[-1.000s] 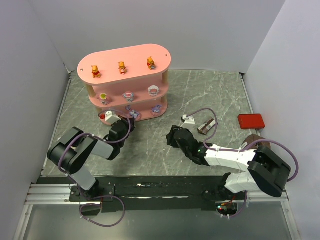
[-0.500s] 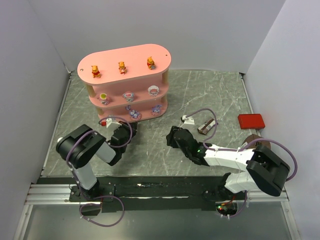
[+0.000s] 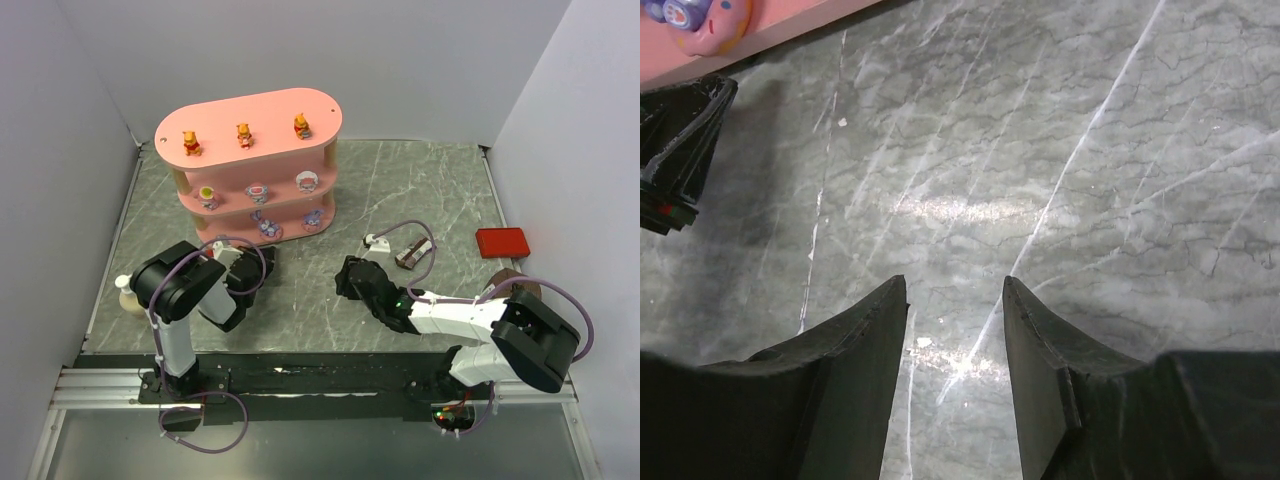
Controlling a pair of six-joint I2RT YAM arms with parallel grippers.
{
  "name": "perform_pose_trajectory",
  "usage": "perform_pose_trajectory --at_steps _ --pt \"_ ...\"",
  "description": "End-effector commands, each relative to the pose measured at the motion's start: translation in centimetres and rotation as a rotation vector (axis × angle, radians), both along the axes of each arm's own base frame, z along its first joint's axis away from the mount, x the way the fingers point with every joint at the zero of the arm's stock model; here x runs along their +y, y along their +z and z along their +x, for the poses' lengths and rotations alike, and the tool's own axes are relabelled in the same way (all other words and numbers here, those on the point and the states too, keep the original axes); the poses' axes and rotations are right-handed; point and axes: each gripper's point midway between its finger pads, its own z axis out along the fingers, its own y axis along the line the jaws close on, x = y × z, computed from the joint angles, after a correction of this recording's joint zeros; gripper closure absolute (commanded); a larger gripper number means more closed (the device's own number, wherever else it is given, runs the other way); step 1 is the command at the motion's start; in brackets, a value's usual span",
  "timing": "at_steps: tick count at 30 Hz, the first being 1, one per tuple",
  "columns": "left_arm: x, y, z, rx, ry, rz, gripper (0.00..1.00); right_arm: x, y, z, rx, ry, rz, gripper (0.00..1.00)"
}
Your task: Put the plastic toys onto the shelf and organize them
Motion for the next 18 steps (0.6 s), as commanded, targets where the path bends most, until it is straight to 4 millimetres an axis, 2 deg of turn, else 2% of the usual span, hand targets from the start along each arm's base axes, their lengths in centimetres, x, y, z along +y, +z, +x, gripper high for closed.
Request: perform_pose_trajectory --at_steps 1,18 --pt "-0.9 6.4 1.5 -0.202 0.016 -0.155 0.99 -0.3 1.0 0.7 -0.030 -0.035 0.031 0.50" --pt "1.2 7.0 2.2 -0.219 0.063 -0.176 0.99 -0.3 0.4 0.9 -0.018 -0.037 0.016 0.50"
